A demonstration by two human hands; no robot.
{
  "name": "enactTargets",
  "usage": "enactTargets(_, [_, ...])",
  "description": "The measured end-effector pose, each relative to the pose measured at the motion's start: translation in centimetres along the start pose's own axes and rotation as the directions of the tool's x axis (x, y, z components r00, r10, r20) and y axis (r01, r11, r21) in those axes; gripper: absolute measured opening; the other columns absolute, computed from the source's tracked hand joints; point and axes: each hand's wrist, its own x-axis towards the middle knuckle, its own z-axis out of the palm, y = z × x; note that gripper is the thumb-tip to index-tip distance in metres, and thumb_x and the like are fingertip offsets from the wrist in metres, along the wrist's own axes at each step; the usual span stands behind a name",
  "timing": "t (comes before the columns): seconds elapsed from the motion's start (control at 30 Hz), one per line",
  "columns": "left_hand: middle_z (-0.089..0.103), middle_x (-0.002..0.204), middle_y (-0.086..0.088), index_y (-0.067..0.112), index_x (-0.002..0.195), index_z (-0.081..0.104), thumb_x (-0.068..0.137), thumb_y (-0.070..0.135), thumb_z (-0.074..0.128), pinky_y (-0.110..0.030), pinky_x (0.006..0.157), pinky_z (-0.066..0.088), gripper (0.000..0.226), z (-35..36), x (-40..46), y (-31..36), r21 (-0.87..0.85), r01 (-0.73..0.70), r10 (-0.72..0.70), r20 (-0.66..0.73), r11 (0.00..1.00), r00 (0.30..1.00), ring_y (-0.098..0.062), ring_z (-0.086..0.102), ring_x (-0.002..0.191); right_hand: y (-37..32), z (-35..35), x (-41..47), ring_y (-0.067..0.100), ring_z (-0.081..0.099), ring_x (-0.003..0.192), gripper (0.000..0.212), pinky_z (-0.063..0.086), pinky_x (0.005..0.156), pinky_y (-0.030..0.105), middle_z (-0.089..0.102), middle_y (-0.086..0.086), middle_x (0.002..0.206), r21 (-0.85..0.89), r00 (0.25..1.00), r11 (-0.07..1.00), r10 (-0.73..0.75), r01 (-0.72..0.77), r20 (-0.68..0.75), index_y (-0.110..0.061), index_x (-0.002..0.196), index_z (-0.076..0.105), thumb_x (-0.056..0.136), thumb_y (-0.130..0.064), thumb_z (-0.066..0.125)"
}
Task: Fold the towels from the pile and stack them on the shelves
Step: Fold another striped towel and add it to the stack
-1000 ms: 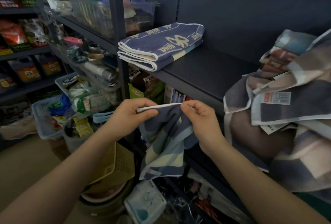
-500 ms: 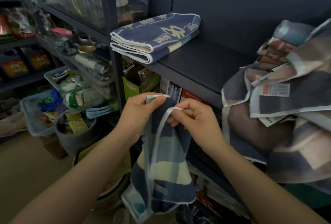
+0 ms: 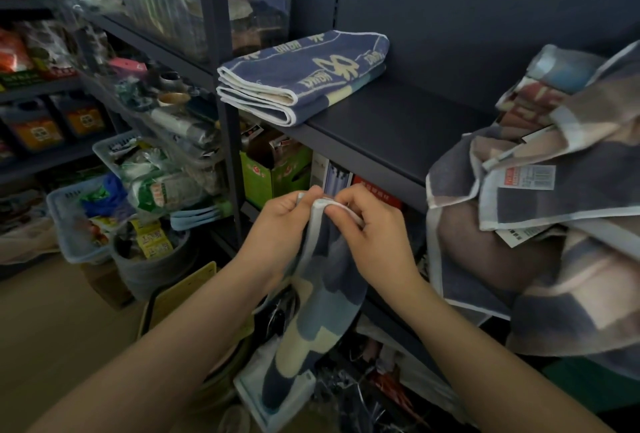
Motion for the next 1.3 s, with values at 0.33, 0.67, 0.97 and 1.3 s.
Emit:
enactTargets(0.33, [0.073, 0.084, 0.001, 0.007, 0.096, 0.068, 0.094, 0.011, 0.045, -0.014, 0.065, 0.050, 0.024, 1.0, -1.7, 0.2, -0.014, -0.233, 0.233, 0.088, 0.972, 0.968, -0.006, 0.067, 0.078, -0.1, -0.3, -0.3, 0.000, 0.052, 0.079, 0.011, 0.043, 0.067, 0.014, 0.054, -0.003, 0.093, 0.010, 0.982, 1.000, 0.031, -0.029, -0.187, -0.018, 0.079, 0.057, 0.084, -0.025, 0.063])
enactTargets(0.67, [0.069, 0.091, -0.007, 0.022, 0.085, 0.065, 0.094, 0.011, 0.047, -0.023, 0.073, 0.051, 0.023, -2.2, 0.6, 1.9, 0.247, -0.401, 0.425, -0.047, 0.882, 0.904, -0.012, 0.061, 0.081, 0.5, -2.5, -0.7, 0.020, 0.057, 0.076, 0.025, 0.047, 0.068, 0.038, 0.062, 0.023, 0.088, 0.278, 0.870, 0.907, 0.161, -0.316, 0.466, 0.004, 0.092, 0.060, 0.087, -0.020, 0.060])
enactTargets(0.97, [0.065, 0.094, 0.012, 0.019, 0.100, 0.067, 0.091, 0.018, 0.051, -0.001, 0.070, 0.040, 0.018, -7.5, 2.8, 1.8, 0.710, -0.614, 0.513, 0.406, 0.344, 0.756, 0.015, 0.055, 0.082, 2.9, -1.6, 1.2, 0.016, 0.056, 0.065, 0.020, 0.042, 0.061, 0.032, 0.063, 0.011, 0.071, -0.132, 0.915, 0.977, 0.205, -0.169, 0.346, -0.001, 0.074, 0.066, 0.083, -0.019, 0.067])
enactTargets(1.3, [0.063, 0.083, 0.015, 0.032, 0.080, 0.059, 0.077, 0.017, 0.072, -0.006, 0.068, 0.042, 0.021, -11.1, 3.4, 2.7, 0.735, -0.542, 0.141, 0.535, 0.408, 0.833, 0.006, 0.058, 0.081, 2.6, 1.2, 2.9, 0.010, 0.048, 0.060, 0.017, 0.033, 0.056, 0.022, 0.047, -0.014, 0.059, -0.138, 0.964, 0.990, 0.055, -0.019, 0.260, -0.011, 0.068, 0.063, 0.083, -0.020, 0.068])
